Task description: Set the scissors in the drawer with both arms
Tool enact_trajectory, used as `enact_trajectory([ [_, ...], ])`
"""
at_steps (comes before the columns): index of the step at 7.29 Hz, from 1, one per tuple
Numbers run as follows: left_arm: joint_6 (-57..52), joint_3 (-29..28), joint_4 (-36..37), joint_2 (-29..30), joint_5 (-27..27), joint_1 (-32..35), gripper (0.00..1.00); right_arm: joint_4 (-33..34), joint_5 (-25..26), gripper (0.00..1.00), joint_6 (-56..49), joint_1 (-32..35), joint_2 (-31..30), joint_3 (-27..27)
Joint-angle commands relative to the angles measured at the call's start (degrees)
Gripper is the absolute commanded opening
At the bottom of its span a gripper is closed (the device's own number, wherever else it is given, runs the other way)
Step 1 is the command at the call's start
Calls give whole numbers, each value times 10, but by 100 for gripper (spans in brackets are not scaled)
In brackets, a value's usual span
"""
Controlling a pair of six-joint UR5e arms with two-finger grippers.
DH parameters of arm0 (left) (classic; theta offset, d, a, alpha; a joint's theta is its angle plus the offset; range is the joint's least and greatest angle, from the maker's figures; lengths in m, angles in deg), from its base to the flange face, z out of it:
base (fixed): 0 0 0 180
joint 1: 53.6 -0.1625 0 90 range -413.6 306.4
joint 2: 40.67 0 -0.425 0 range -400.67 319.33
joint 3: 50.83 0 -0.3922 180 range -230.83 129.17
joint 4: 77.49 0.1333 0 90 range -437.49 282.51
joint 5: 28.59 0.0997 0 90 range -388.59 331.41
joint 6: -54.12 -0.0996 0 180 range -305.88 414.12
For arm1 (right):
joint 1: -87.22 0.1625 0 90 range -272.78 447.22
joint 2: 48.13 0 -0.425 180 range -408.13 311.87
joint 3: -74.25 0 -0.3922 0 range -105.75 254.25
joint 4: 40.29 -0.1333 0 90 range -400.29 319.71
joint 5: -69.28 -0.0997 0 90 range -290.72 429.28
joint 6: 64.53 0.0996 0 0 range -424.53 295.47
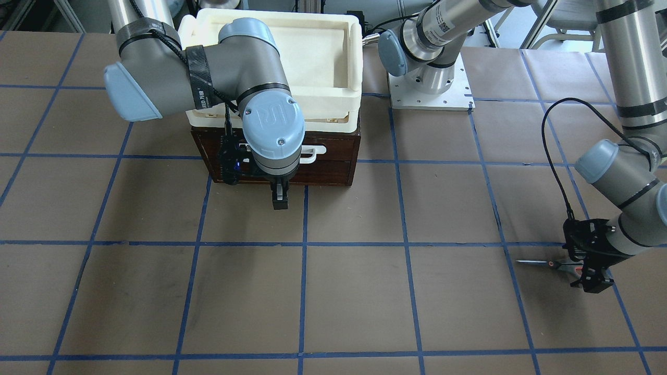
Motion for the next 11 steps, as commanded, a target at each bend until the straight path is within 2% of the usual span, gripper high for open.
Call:
enact_trajectory([
  [1, -5, 1, -1, 0, -1, 1, 98, -6, 0, 100, 4, 0, 2, 0],
  [3, -5, 2, -3, 3, -7, 1, 93, -16, -1, 100, 5, -1, 5, -1],
  [7, -14, 6, -3, 4, -3, 1, 93, -31, -1, 100, 5, 0, 10, -1],
  [11, -14, 9, -3, 6, -5, 1, 88, -27, -5, 100, 4, -1, 20, -1],
])
